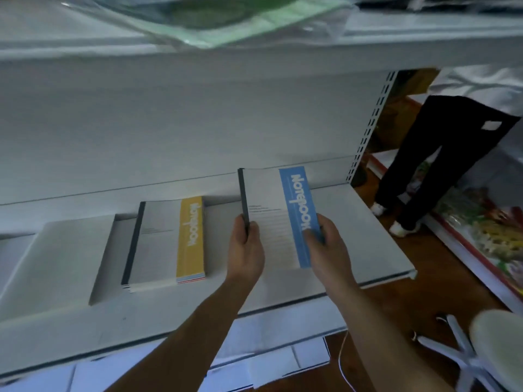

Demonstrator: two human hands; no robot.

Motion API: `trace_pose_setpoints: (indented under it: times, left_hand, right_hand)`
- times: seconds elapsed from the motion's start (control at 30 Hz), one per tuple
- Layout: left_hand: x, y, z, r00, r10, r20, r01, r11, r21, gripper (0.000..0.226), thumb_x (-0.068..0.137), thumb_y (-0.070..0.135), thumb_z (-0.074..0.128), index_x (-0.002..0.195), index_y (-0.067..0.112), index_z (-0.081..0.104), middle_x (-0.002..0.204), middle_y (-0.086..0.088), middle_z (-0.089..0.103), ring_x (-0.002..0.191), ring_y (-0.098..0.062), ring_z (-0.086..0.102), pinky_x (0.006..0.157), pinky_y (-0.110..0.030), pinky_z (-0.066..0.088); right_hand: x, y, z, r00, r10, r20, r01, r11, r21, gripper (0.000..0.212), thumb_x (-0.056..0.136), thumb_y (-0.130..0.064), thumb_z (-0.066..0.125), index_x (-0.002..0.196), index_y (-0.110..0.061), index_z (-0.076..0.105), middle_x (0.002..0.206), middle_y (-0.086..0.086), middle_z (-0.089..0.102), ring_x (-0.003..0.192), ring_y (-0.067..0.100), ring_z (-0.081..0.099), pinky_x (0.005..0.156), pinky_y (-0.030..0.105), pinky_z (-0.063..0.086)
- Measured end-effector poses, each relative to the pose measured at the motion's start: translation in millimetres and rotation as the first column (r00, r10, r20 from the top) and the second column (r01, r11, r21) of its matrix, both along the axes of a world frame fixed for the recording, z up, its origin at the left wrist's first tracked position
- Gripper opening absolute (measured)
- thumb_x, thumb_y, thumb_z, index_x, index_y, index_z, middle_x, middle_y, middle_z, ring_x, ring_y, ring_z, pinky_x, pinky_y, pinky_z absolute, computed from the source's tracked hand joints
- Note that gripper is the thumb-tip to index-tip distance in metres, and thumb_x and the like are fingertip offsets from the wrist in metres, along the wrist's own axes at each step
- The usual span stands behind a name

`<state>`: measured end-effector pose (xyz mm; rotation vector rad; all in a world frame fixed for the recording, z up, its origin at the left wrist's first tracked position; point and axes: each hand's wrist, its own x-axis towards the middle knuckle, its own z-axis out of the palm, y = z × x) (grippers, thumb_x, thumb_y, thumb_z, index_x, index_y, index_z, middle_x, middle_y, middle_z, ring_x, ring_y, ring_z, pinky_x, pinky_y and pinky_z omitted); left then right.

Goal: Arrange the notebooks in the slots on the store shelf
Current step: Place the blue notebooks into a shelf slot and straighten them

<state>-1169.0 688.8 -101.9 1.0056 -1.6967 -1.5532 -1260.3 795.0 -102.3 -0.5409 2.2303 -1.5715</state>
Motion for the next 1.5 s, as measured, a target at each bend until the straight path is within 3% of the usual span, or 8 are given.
trace_pose_setpoints:
  times: [0.3, 0.47, 0.7, 0.83, 0.93, 1.03, 1.27, 1.5]
  left_hand:
    - [-40.5, -21.2, -41.8, 0.895, 0.107, 0.433, 0.020, 0.961, -0.277, 0.035, 0.100, 0.023, 0.035, 0.130, 0.009, 0.047, 0.144, -0.008, 0.041, 0.134, -0.026, 0.030, 0.112, -0.041, 0.024]
    - [-44.4, -23.7, -47.8, 0.849, 0.136, 0.510, 0.015, 0.960, -0.280, 0.034, 0.099, 0.023, 0.037, 0.130, 0.014, 0.047, 0.145, -0.004, 0.039, 0.130, -0.029, 0.031, 0.108, -0.041, 0.026]
    - [-44.7, -27.0, -44.7, 0.961, 0.008, 0.275, 0.015, 0.997, -0.081, 0.012, 0.094, 0.019, 0.042, 0.101, 0.016, 0.052, 0.110, -0.006, 0.059, 0.106, -0.028, 0.054, 0.089, -0.043, 0.048]
    - [-41.7, -17.4, -38.0, 0.994, -0.025, 0.106, 0.023, 0.999, 0.022, 0.024, 0.100, 0.008, 0.039, 0.116, 0.021, 0.052, 0.108, 0.000, 0.062, 0.092, -0.007, 0.060, 0.062, -0.006, 0.045]
    - [-45.2, -13.8, -36.5, 0.994, -0.025, 0.109, 0.025, 1.000, 0.005, 0.030, 0.099, 0.003, 0.036, 0.119, 0.019, 0.051, 0.102, 0.002, 0.063, 0.084, -0.005, 0.060, 0.057, -0.005, 0.044]
    - [-48.9, -17.1, -36.7, 0.987, -0.043, 0.154, 0.047, 0.999, -0.024, 0.034, 0.097, 0.003, 0.035, 0.122, 0.022, 0.048, 0.108, -0.001, 0.062, 0.087, -0.008, 0.061, 0.055, -0.006, 0.045]
    - [-53.4, -19.3, -35.9, 0.990, -0.093, 0.109, 0.087, 0.994, 0.059, 0.027, 0.099, 0.010, 0.041, 0.124, 0.021, 0.046, 0.114, -0.005, 0.062, 0.097, -0.018, 0.062, 0.066, -0.017, 0.048]
    - [-42.8, -19.1, -41.6, 0.993, -0.078, -0.088, 0.102, 0.944, 0.315, 0.047, 0.099, 0.034, 0.049, 0.144, 0.025, 0.038, 0.134, -0.002, 0.059, 0.119, -0.019, 0.059, 0.102, -0.042, 0.047]
  right_hand:
    - [-52.1, -11.6, -22.0, 0.983, 0.148, -0.109, -0.136, 0.985, 0.108, 0.008, 0.094, -0.018, 0.048, 0.100, -0.021, 0.054, 0.097, -0.005, 0.058, 0.083, 0.006, 0.058, 0.057, 0.020, 0.042]
    - [-59.4, -16.4, -41.1, 0.977, 0.198, -0.077, -0.185, 0.972, 0.143, 0.004, 0.095, -0.019, 0.048, 0.097, -0.022, 0.049, 0.097, -0.002, 0.059, 0.085, 0.011, 0.061, 0.054, 0.014, 0.043]
    - [-58.1, -7.0, -38.8, 0.959, 0.280, 0.030, -0.282, 0.951, 0.126, 0.061, 0.101, -0.026, 0.045, 0.153, -0.025, 0.012, 0.128, -0.019, 0.030, 0.114, -0.002, 0.035, 0.083, 0.010, 0.036]
    - [-58.7, -4.3, -33.3, 0.956, 0.292, 0.033, -0.294, 0.951, 0.091, 0.057, 0.102, -0.024, 0.043, 0.152, -0.022, 0.017, 0.134, -0.013, 0.038, 0.111, -0.001, 0.042, 0.080, -0.001, 0.034]
    - [-57.3, -7.7, -31.6, 0.956, 0.295, -0.002, -0.293, 0.952, 0.082, 0.040, 0.102, -0.017, 0.041, 0.141, -0.020, 0.032, 0.110, -0.014, 0.042, 0.082, -0.002, 0.051, 0.057, -0.005, 0.038]
    - [-61.4, -14.8, -40.3, 0.952, 0.303, -0.051, -0.297, 0.950, 0.098, 0.017, 0.102, -0.018, 0.040, 0.118, -0.024, 0.038, 0.110, -0.008, 0.054, 0.092, 0.005, 0.061, 0.055, 0.006, 0.047]
    - [-71.7, -20.6, -42.3, 0.935, 0.354, 0.003, -0.353, 0.934, 0.050, 0.033, 0.101, -0.017, 0.043, 0.131, -0.027, 0.033, 0.119, -0.004, 0.054, 0.092, 0.002, 0.060, 0.057, 0.010, 0.050]
    - [-79.0, -12.8, -44.5, 0.897, 0.372, 0.238, -0.362, 0.928, -0.085, 0.066, 0.099, -0.023, 0.049, 0.153, -0.035, 0.012, 0.148, -0.016, 0.032, 0.130, 0.009, 0.042, 0.101, 0.025, 0.040]
